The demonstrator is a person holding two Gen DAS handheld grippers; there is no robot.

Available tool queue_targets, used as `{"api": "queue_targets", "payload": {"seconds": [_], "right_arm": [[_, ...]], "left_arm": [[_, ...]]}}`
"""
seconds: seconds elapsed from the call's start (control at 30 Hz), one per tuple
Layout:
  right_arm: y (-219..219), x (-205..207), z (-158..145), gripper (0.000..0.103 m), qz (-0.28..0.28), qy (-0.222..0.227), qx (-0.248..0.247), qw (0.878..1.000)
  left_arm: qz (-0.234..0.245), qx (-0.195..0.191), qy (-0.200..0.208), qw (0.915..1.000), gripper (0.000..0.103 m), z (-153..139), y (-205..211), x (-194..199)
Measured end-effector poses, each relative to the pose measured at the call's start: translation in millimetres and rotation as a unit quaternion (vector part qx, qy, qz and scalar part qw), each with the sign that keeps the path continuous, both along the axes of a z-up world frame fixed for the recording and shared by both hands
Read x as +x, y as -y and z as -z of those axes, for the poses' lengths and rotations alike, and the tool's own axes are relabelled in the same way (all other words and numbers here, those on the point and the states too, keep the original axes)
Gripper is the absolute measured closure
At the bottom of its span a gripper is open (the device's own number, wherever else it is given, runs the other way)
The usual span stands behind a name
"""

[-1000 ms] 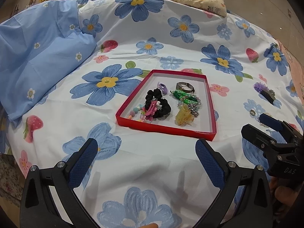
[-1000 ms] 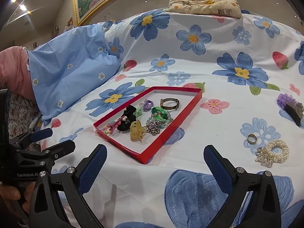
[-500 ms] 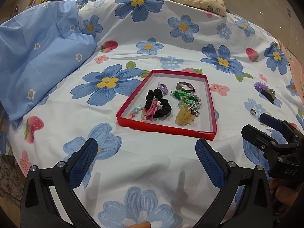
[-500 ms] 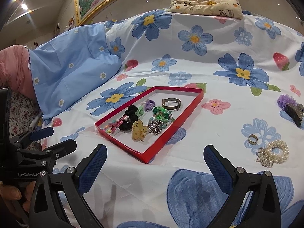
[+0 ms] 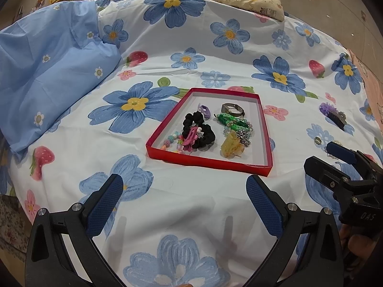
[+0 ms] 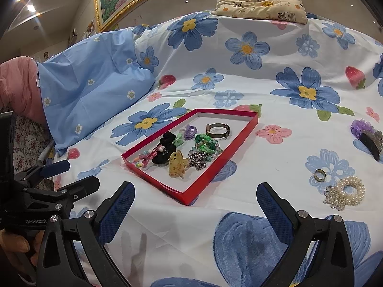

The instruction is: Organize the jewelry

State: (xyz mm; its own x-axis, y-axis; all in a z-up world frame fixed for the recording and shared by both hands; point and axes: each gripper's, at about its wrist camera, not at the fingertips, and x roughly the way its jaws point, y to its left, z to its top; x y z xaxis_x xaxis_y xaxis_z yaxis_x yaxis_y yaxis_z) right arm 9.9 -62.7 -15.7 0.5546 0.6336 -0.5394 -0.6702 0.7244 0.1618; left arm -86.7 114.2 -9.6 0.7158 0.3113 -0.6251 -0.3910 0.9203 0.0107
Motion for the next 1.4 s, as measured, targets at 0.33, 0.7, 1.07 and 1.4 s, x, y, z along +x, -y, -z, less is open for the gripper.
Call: {"api": "queue_targets", "payload": {"seconds": [0.33,0.7,1.07,1.4], "right_arm": [[-4.1,-3.7,-3.8,0.0,-0.005,0.001,-0.001,1.0],[-4.9,-4.8,-4.9,0.0,-0.006,0.002,-0.001,1.0],[-7.5,-5.3,-4.9,0.0,-0.009,0.0,-0.004,1.0],[-8.4,-3.8,-3.5,0.0,-0.009,-0.001,-0.005,1.0]], "left_arm": [[0.004,-0.001,-0.001,1.0,0.0,0.1,1.8,-0.1],[0.004,-0.002,0.0,1.0,0.0,-0.2,2.9,-0.6],[0.003,-0.002,-0.004,1.0,0.0,1.6,1.2,-0.1],[0.003,0.0,-0.007,1.0,0.0,5.9,-2.6,3.7]]}}
